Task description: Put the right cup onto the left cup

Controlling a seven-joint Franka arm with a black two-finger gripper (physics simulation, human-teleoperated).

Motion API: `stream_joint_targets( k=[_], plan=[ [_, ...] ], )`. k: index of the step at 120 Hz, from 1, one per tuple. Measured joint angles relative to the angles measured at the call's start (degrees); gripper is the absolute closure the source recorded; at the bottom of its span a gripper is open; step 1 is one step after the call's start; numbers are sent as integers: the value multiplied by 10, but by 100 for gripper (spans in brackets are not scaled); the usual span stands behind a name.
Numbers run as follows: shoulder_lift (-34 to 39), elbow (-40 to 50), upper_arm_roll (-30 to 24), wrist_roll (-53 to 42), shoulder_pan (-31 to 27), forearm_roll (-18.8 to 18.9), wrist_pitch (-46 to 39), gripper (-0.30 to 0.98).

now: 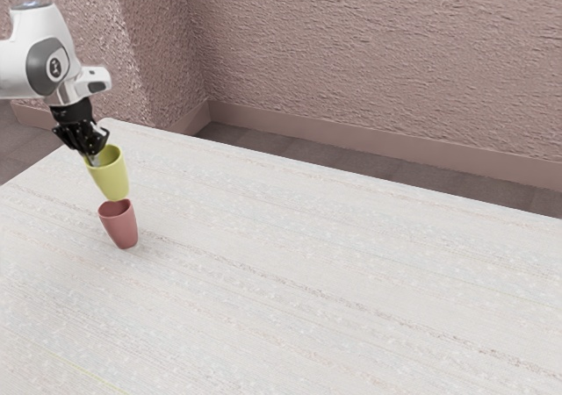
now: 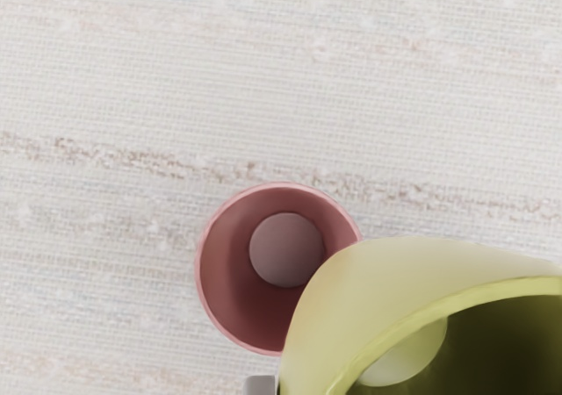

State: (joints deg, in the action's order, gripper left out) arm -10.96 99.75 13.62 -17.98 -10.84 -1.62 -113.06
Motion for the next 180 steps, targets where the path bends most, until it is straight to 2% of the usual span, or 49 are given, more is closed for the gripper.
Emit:
stream_joint_targets(
  k=[38,120,133,148,158,180],
  plan=[
    [-29,-2,6,-27,-26,-11,-13,79],
    [-93,-22,7,-70,-28,-43,-45,78],
    [-98,-22,6,-74,-28,-48,-46,68],
    [-98,-22,7,-79,-28,-58,-47,41],
    [-94,-21,6,-82,-28,-61,-47,28],
    [-53,-15,6,-88,-29,-62,-38,12]
  ],
)
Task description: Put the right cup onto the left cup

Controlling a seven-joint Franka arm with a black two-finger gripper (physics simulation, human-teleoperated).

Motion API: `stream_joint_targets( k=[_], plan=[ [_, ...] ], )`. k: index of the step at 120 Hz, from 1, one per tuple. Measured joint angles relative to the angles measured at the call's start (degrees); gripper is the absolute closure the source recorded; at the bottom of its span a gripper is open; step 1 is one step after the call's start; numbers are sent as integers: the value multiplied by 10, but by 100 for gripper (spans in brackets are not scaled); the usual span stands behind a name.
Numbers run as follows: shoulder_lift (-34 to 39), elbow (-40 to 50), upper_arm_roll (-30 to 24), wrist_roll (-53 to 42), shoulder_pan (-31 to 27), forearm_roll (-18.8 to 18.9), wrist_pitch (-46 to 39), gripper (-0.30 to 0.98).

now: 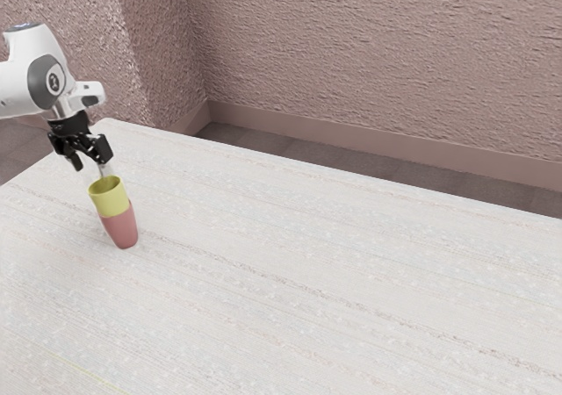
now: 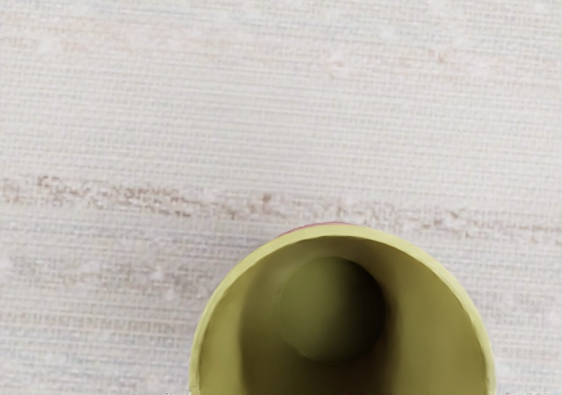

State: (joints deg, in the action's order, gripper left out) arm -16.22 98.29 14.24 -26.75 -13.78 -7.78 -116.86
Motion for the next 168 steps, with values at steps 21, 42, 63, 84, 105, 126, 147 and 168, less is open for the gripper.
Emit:
stream_joint_targets(
  k=[21,42,63,84,105,126,147,168],
  plan=[
    [36,2,-4,-4,3,2,30,5],
    [62,14,-15,-6,36,5,49,2],
    [75,19,-16,-7,98,10,57,1],
    [76,15,-16,-4,154,14,60,0],
    [87,-2,-18,6,199,15,69,0],
    [122,-29,-35,17,200,26,108,0],
    [128,-47,-40,28,204,30,143,0],
    [131,-62,-40,37,200,32,169,0]
  ],
)
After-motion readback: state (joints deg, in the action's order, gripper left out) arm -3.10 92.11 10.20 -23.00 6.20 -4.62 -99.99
